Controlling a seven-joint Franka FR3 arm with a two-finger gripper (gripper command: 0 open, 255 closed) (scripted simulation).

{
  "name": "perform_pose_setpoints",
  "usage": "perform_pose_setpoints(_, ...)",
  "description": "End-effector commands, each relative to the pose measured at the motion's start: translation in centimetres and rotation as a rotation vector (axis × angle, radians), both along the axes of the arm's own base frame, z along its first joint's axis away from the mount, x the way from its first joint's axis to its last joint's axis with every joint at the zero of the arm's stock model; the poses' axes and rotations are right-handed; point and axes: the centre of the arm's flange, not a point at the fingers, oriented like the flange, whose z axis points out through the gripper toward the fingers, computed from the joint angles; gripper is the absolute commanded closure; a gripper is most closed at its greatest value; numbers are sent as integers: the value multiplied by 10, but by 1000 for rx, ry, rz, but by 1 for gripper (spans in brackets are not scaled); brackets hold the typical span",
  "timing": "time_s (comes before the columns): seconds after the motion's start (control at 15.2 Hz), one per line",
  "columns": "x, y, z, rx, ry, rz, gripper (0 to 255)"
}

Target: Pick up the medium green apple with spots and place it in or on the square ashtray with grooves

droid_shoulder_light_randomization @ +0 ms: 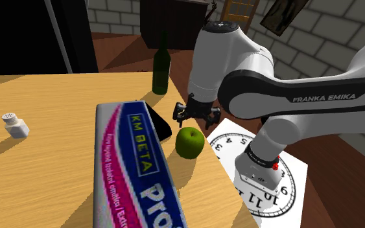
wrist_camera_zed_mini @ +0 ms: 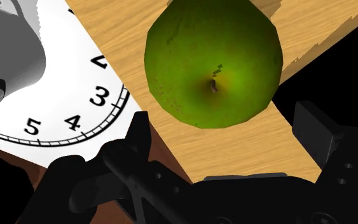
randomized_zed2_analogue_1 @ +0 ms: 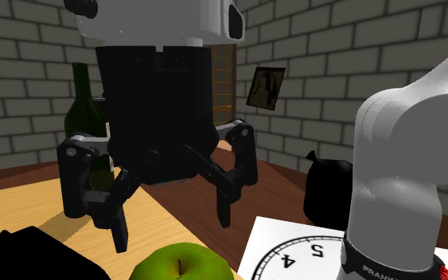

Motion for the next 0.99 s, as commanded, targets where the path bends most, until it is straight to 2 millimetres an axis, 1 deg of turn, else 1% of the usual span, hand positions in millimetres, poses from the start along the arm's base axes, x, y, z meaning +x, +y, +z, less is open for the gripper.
perform_pose_setpoints(0.0,1,-2,-10,0,0,0,0)
perform_pose_setpoints(0.07,1,-3,-13,0,0,0,0)
perform_pose_setpoints(0.53,1,-3,-13,0,0,0,0)
perform_pose_setpoints(0.59,1,-3,-13,0,0,0,255)
perform_pose_setpoints(0.92,1,-3,-13,0,0,0,255)
